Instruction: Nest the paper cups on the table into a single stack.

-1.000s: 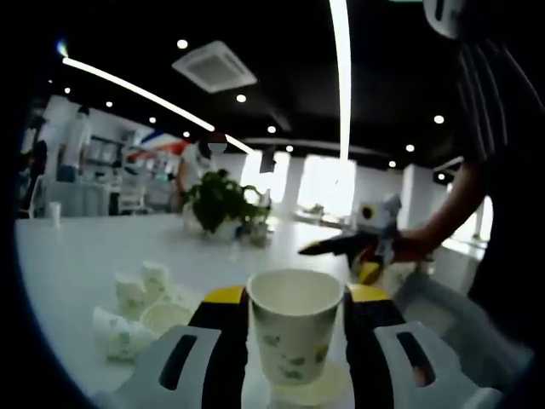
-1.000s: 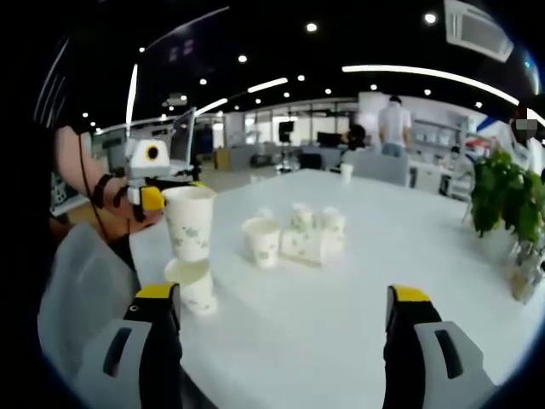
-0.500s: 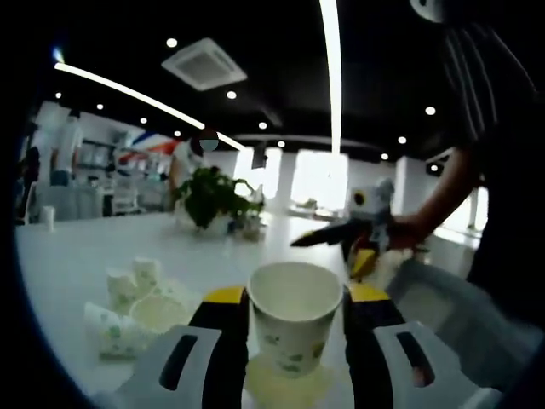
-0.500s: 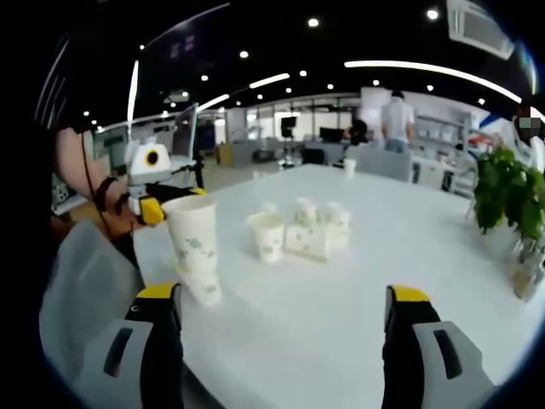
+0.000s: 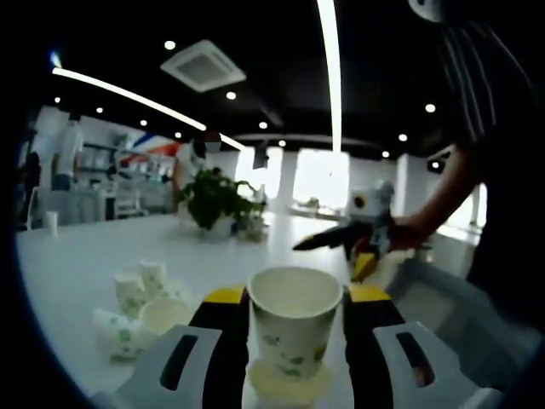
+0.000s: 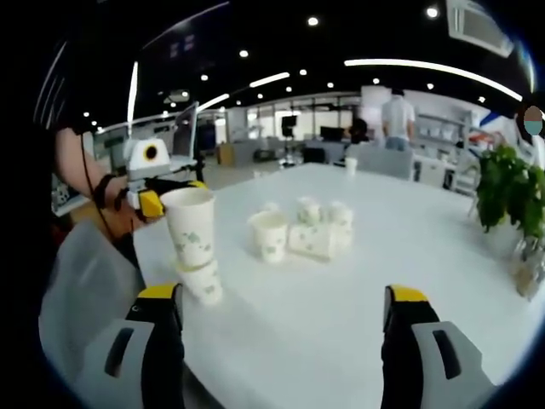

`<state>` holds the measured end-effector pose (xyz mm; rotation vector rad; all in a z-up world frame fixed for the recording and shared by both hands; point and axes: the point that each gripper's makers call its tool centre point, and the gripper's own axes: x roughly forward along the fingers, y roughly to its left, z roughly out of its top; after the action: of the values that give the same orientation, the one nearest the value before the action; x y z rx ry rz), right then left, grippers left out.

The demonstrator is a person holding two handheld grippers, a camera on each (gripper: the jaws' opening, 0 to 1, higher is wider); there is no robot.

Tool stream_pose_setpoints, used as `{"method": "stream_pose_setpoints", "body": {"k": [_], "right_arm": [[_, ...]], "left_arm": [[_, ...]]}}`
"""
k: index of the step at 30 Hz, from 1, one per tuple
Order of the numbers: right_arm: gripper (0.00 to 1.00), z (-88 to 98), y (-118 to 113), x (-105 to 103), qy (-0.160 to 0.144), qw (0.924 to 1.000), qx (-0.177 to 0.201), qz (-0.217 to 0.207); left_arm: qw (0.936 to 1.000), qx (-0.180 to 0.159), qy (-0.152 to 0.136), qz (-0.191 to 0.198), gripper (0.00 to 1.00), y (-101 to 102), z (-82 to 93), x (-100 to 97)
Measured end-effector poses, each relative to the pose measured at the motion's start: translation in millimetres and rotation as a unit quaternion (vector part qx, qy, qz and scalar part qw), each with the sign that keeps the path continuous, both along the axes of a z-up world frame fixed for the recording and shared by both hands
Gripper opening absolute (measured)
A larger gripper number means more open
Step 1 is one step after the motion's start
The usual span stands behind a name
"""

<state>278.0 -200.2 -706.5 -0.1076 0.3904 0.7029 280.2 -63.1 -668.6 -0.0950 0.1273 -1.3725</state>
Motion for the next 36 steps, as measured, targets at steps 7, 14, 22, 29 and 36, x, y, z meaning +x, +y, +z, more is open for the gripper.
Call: {"method": "stream_pose_setpoints", "body": {"k": [7, 14, 22, 29, 36], "right_arm": [[0.95, -1.2, 2, -1, 0.003, 1.0, -0.002, 0.003], [0.94, -3.2, 1, -4, 0.007, 1.0, -0.003, 0.003], [0.93, -5.1, 3, -6, 0.014, 0.9999, -0.004, 0.007], [0.93, -5.5, 4, -4, 0.013, 0.9999, -0.003, 0.007], [0.93, -2.7, 6, -3, 0.008, 0.9999, -0.005, 0.009]], "left_arm": [[0.9999, 0.012, 0.003, -0.006, 0.42, 0, -12.6, -5.4], [0.9998, 0.02, 0.007, -0.001, 0.43, 4, -26.7, -8.0], [0.9992, 0.027, 0.027, 0.01, 0.44, 10, -39.5, -5.1], [0.9983, 0.034, 0.041, 0.023, 0.5, 14, -47.3, -1.1], [0.9984, 0.031, 0.04, 0.025, 0.5, 17, -44.4, -2.2]]}}
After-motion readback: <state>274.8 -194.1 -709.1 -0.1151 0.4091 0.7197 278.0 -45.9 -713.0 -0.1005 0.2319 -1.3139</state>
